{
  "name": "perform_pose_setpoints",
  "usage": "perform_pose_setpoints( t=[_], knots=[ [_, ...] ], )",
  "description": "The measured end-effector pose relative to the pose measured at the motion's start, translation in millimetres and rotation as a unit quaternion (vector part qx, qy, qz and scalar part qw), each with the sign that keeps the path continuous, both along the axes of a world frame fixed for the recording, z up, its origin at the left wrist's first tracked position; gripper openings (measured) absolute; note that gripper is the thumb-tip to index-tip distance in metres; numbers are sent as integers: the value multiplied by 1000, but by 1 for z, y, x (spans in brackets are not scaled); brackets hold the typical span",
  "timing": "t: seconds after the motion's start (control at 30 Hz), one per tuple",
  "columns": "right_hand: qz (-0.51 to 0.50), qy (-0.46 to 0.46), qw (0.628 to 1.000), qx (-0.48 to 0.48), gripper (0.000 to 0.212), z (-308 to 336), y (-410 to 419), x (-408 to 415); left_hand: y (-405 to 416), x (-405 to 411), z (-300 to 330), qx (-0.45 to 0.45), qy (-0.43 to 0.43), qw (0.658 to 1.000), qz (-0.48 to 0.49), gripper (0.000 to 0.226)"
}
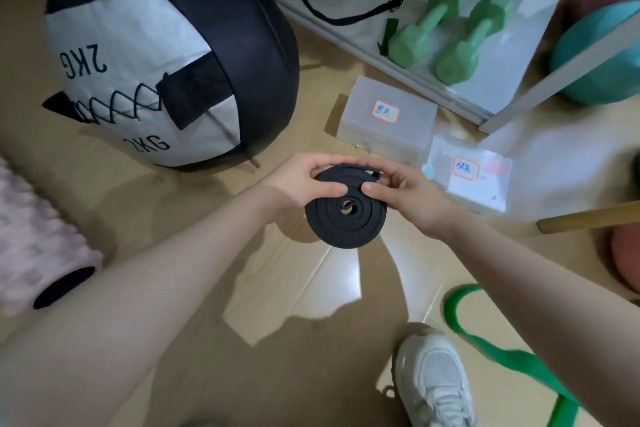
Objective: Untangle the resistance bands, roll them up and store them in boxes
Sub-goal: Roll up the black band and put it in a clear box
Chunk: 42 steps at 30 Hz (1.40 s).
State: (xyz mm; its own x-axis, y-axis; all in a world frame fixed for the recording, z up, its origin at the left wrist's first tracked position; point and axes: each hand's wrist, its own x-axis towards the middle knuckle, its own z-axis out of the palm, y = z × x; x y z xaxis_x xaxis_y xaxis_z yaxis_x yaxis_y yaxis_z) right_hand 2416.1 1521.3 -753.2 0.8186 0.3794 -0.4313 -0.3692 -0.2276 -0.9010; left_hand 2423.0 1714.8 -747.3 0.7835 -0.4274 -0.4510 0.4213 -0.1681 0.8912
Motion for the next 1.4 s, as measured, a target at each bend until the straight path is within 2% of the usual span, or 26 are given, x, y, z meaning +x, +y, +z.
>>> perform_pose_setpoints(
  t=[0.13, 0.2, 0.27, 0.3, 0.37, 0.43, 0.53, 0.7, 0.77, 0.87, 1.03, 1.17, 1.3, 1.4],
  knots=[
    [51, -6, 997, -58, 43, -25, -4, 28, -14, 16, -19, 81, -11, 995, 51, 40],
    [88, -55, 984, -145, 49, -38, -2, 44, -22, 21, -29, 95, 8, 990, 102, 41],
    [93, -124, 956, -251, 46, -49, -3, 59, -27, 26, -36, 109, 24, 983, 149, 41],
    [90, -177, 929, -313, 42, -54, -6, 66, -28, 28, -39, 114, 29, 979, 166, 41],
    [91, -302, 844, -434, 34, -65, -12, 85, -26, 31, -43, 116, 43, 972, 199, 41],
    [113, -370, 780, -491, 38, -76, -16, 101, -24, 32, -45, 108, 59, 967, 225, 40],
    [178, -334, 730, -569, 51, -83, -16, 115, -24, 31, -47, 96, 73, 962, 247, 40],
    [253, -362, 609, -659, 57, -81, -22, 113, -30, 18, -55, 55, 76, 953, 289, 41],
    [282, -386, 576, -663, 56, -80, -25, 110, -33, 8, -56, 40, 68, 951, 298, 41],
    [321, -399, 567, -645, 43, -63, -21, 97, -37, -10, -54, 22, 50, 952, 302, 41],
    [323, -424, 604, -592, 51, -55, -9, 54, -43, -38, -52, -5, 31, 934, 356, 42],
    [322, -430, 635, -555, 51, -50, 1, 28, -43, -57, -55, 11, 58, 921, 386, 40],
    [260, -476, 640, -544, 45, -45, 3, 16, -38, -72, -55, -11, 84, 918, 387, 38],
    [162, -501, 680, -510, 25, -32, 1, 19, -33, -83, -60, 9, 100, 920, 380, 39]
  ],
)
